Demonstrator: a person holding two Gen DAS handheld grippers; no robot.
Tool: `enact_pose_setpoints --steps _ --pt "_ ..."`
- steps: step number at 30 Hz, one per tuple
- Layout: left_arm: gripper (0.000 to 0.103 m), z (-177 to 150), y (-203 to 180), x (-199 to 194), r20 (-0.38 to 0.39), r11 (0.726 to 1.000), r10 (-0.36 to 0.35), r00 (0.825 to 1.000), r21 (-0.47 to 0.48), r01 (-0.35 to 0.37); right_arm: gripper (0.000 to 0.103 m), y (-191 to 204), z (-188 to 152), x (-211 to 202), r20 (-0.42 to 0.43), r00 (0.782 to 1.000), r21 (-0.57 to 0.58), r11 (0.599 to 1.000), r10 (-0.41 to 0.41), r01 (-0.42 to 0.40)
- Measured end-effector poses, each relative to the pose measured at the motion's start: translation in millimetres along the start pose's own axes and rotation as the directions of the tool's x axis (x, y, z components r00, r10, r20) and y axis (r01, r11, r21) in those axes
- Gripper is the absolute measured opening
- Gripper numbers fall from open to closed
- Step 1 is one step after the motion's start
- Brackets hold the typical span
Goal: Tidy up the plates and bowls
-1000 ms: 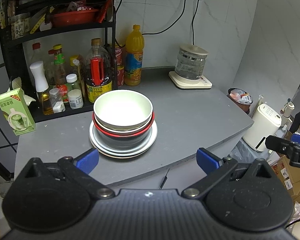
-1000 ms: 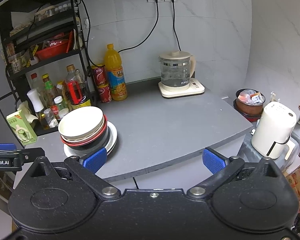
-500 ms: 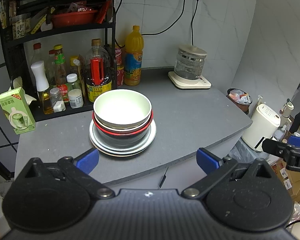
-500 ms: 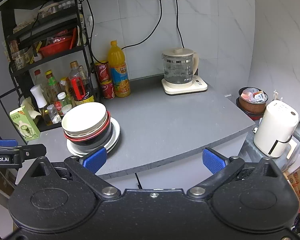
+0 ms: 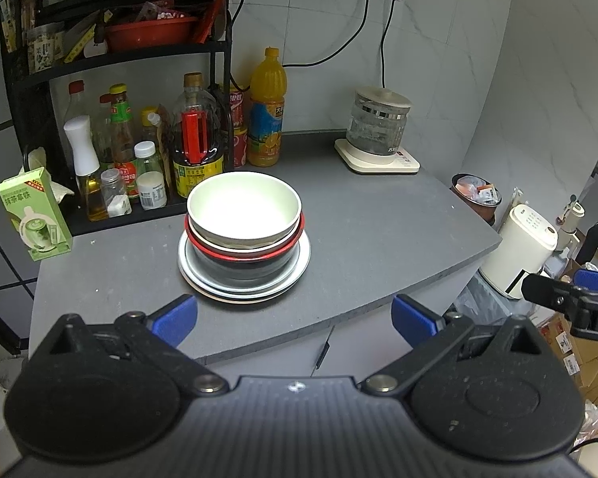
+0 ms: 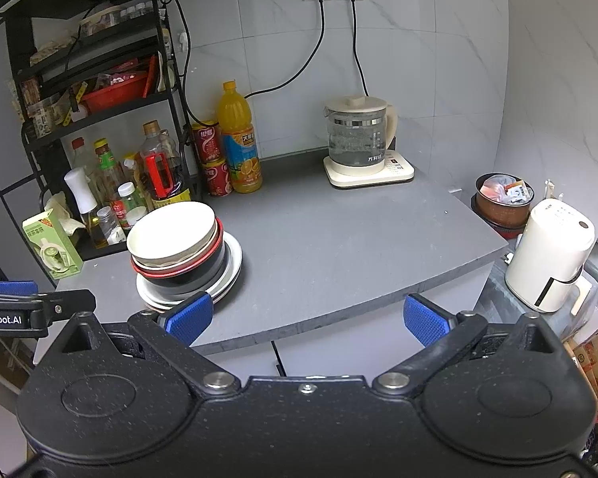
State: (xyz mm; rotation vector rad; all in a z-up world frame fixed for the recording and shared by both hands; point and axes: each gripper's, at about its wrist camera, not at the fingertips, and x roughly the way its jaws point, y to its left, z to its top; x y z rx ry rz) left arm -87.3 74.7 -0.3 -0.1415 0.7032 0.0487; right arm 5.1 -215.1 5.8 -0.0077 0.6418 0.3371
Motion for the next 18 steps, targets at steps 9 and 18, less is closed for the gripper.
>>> enact_pose_setpoints --steps 9,18 --pt "0.103 0.6 -0.6 -0.1 0.000 1.000 0.002 1.000 0.001 -0.002 0.103 1.1 0.5 -2.3 0.002 1.000 -0.001 1.000 -0.003 0.003" --pt "0.103 1.0 -3.6 2.8 -0.005 1.000 0.001 1.000 -0.003 -0.001 0.103 -2.9 0.9 -1.6 0.002 1.000 0.006 1.000 -0.005 0.005"
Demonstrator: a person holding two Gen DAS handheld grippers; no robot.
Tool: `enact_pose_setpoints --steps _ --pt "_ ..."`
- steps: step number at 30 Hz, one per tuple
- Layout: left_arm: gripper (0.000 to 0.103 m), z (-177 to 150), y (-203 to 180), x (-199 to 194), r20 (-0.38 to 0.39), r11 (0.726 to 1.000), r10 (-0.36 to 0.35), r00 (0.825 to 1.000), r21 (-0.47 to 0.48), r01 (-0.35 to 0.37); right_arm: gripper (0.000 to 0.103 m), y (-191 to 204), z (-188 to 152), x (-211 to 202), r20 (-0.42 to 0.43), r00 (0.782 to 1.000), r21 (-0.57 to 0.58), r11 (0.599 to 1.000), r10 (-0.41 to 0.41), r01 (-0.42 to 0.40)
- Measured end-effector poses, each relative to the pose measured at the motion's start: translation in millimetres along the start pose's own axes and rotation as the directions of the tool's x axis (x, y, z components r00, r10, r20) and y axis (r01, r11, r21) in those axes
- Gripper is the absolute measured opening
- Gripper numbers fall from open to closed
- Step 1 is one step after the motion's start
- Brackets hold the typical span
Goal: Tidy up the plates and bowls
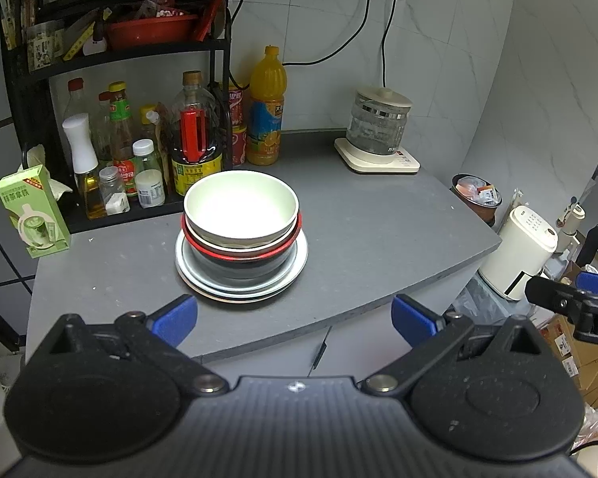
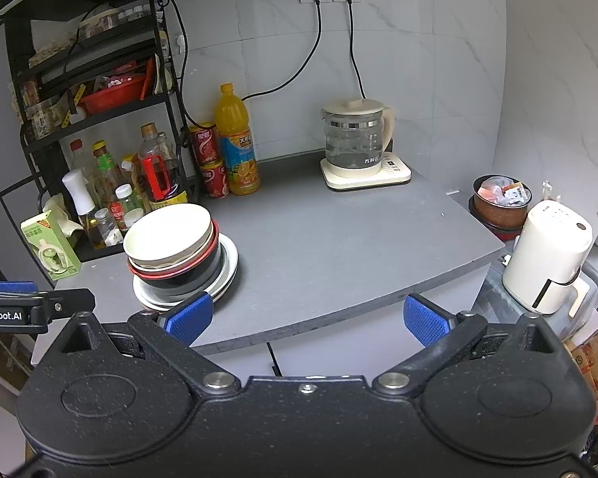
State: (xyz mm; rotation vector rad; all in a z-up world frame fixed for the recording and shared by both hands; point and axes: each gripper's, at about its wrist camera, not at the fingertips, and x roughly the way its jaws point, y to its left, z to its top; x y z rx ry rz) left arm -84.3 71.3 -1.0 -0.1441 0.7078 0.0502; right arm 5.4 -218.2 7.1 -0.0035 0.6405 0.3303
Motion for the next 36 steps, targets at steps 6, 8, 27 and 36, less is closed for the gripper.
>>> enact_pose_setpoints --steps 6,8,27,36 --pt "0.103 0.6 -1.1 -0.1 0.002 1.000 0.005 1.000 0.002 -0.005 0.103 -0.4 -0.7 -0.2 0.004 1.000 0.001 1.000 0.004 -0.004" --pt "0.103 0.4 -1.7 -0.6 0.002 1.000 0.008 1.000 0.002 -0.008 0.103 -0.6 -1.4 -0.7 0.006 1.000 0.000 1.000 0.005 -0.005" --pt "0.103 -1.3 -2.1 -2.4 -0.004 1.000 0.015 1.000 0.004 -0.015 0.103 -2.8 -3.0 0.1 0.004 1.000 0.008 1.000 0.013 -0.013" --pt "0.103 -0.5 -2.8 1.2 -0.016 1.000 0.010 1.000 0.003 -0.010 0.103 -3.5 -2.3 3.7 -0.004 1.000 0.012 1.000 0.017 -0.017"
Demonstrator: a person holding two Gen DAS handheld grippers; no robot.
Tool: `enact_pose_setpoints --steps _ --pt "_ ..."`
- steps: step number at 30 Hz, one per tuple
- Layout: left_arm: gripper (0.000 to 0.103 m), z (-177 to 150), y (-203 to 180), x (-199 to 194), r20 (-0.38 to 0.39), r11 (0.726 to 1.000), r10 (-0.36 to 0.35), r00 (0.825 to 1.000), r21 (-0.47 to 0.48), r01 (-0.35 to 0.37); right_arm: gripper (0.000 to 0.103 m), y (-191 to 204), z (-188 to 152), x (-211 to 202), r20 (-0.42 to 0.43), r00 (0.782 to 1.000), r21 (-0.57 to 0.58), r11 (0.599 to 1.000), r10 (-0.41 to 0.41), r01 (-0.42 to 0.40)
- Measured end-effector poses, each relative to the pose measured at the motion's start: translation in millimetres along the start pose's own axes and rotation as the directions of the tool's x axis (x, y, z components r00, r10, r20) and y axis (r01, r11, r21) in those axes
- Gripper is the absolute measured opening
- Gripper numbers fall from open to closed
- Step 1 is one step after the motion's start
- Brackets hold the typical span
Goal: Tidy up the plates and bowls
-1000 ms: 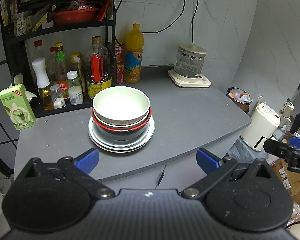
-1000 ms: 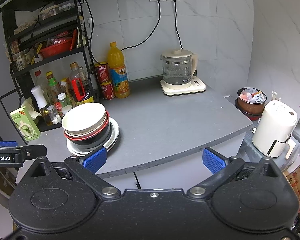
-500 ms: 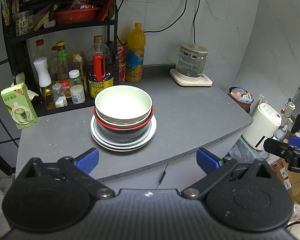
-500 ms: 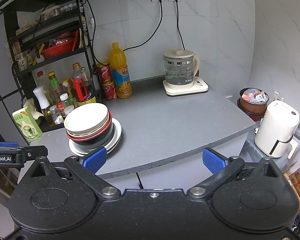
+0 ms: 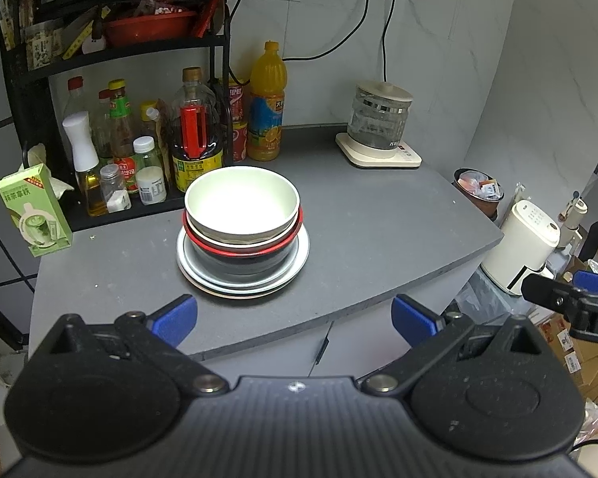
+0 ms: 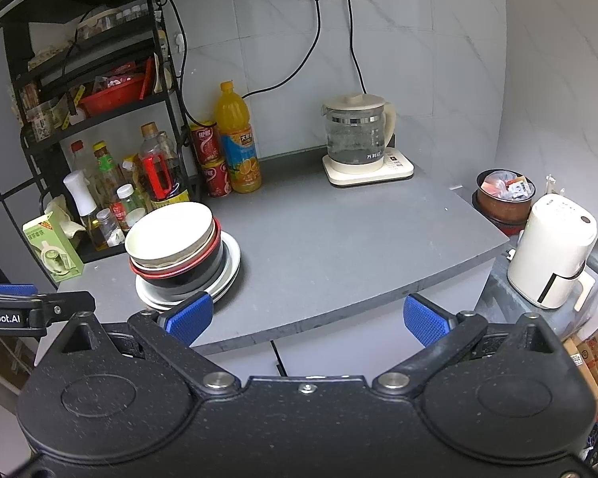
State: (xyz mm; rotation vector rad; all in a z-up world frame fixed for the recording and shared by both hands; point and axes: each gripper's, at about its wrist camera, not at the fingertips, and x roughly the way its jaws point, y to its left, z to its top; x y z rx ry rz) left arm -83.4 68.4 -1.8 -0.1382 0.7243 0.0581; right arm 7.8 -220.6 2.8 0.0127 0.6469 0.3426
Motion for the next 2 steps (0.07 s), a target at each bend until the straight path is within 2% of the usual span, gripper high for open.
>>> enact_pose_setpoints --steps 2 --pt "0.103 1.3 1.0 1.1 -0.011 1.000 0.000 1.000 -0.002 0.000 0.103 0.5 1.3 0.7 -0.004 1.000 0.004 1.000 0.005 -0.005"
